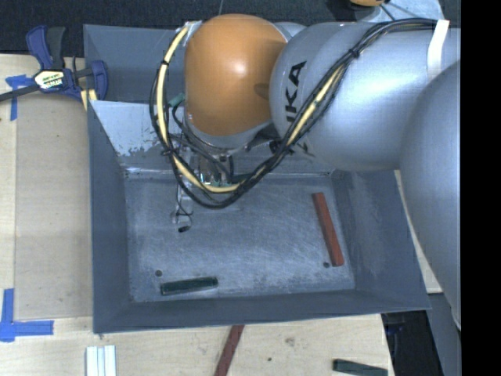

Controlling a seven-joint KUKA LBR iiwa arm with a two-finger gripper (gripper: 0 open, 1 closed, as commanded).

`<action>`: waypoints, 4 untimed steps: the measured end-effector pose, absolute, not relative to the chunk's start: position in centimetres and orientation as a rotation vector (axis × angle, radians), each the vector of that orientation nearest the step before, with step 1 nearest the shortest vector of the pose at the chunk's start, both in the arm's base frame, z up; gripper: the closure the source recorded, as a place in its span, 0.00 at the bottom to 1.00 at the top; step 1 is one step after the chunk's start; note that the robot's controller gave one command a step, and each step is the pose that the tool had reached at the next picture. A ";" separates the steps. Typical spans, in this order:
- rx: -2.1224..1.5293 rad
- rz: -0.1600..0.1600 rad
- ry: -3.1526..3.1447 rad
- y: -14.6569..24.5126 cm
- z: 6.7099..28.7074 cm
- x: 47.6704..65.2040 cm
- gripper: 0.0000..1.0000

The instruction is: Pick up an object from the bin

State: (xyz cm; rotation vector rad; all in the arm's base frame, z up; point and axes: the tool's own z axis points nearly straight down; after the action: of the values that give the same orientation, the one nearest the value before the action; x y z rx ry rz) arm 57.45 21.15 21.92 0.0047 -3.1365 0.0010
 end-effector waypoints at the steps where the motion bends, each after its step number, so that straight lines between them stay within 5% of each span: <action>1: 0.000 -0.002 -3.145 21.1 22.4 57.6 0.00; 2: -0.136 -0.007 -3.150 22.1 19.9 58.7 0.00; 3: -0.234 -0.005 -3.138 24.0 13.0 60.9 0.00; 4: -0.331 -0.002 -3.126 23.3 14.1 60.8 1.00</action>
Offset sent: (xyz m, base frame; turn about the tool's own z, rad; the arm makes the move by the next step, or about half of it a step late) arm 0.0215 0.0268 -0.0752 0.2149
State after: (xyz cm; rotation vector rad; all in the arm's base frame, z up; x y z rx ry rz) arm 60.82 23.32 14.08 -0.3315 -3.1262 -0.0020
